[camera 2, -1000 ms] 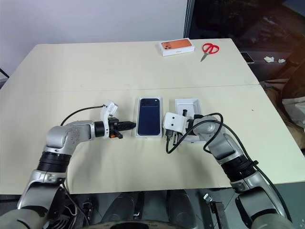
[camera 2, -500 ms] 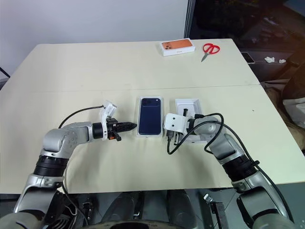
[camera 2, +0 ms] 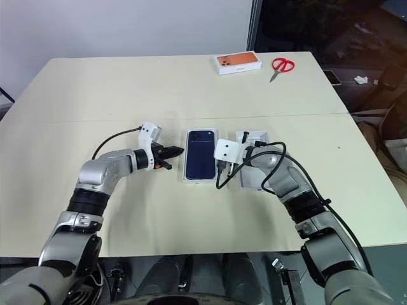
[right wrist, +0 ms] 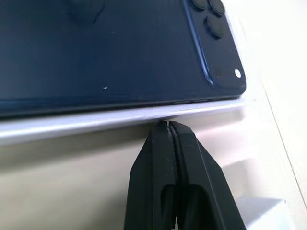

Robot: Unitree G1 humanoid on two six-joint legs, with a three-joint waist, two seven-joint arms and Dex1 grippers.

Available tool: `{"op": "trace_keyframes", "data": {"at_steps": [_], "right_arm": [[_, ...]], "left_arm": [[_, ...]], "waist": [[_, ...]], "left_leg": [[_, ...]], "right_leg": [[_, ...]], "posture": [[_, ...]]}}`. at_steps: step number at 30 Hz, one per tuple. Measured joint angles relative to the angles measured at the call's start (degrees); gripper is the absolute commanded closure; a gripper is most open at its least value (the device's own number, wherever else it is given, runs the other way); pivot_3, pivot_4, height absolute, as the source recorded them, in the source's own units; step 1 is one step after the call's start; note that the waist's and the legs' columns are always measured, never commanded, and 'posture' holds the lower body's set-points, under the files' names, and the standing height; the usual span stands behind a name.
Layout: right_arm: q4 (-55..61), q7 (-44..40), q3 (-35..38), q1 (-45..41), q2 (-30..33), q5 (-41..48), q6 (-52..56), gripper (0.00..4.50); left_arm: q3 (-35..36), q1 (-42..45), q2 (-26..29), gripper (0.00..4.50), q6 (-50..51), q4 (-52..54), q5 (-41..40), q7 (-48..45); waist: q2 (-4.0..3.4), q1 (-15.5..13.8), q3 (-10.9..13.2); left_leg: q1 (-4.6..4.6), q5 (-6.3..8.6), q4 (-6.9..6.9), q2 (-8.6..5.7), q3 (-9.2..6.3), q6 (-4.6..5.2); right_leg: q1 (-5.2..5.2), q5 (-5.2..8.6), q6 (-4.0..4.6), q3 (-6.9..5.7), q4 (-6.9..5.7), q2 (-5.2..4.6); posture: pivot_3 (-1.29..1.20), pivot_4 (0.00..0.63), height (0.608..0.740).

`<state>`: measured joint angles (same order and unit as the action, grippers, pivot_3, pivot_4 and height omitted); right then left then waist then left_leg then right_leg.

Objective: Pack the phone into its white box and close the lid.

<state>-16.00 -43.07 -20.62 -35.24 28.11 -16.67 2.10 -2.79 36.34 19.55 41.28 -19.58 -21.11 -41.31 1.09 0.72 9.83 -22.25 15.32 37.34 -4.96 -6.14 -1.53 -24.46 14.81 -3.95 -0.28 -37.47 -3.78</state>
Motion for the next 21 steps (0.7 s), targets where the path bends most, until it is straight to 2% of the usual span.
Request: {"op": "trace_keyframes", "data": {"at_steps": [8, 21], "right_arm": [[3.76, -3.45, 1.71, 2.33, 0.16, 1.86, 2.77, 4.45], [14.99, -7.98, 2.81, 8.61, 1.26, 4.25, 9.44, 4.45]], "left_arm": [[-1.66, -2.79, 2.7, 4.5, 6.2, 6.96, -0.51, -4.77], [-0.5, -7.15, 4.74, 4.5, 9.9, 14.05, -1.99, -4.82]], "waist": [[-0.01, 0.04, 0.0], [-0.02, 0.04, -0.01]], "left_leg": [[0.0, 0.0, 0.0, 0.01, -0.01, 0.01], [0.02, 0.0, -0.02, 0.05, -0.01, 0.01]], "right_leg": [[0.0, 0.0, 0.0, 0.01, 0.0, 0.01], [-0.01, 0.0, 0.0, 0.01, -0.01, 0.03]], "posture": [[0.0, 0.15, 0.74], [0.0, 0.15, 0.74]]}}
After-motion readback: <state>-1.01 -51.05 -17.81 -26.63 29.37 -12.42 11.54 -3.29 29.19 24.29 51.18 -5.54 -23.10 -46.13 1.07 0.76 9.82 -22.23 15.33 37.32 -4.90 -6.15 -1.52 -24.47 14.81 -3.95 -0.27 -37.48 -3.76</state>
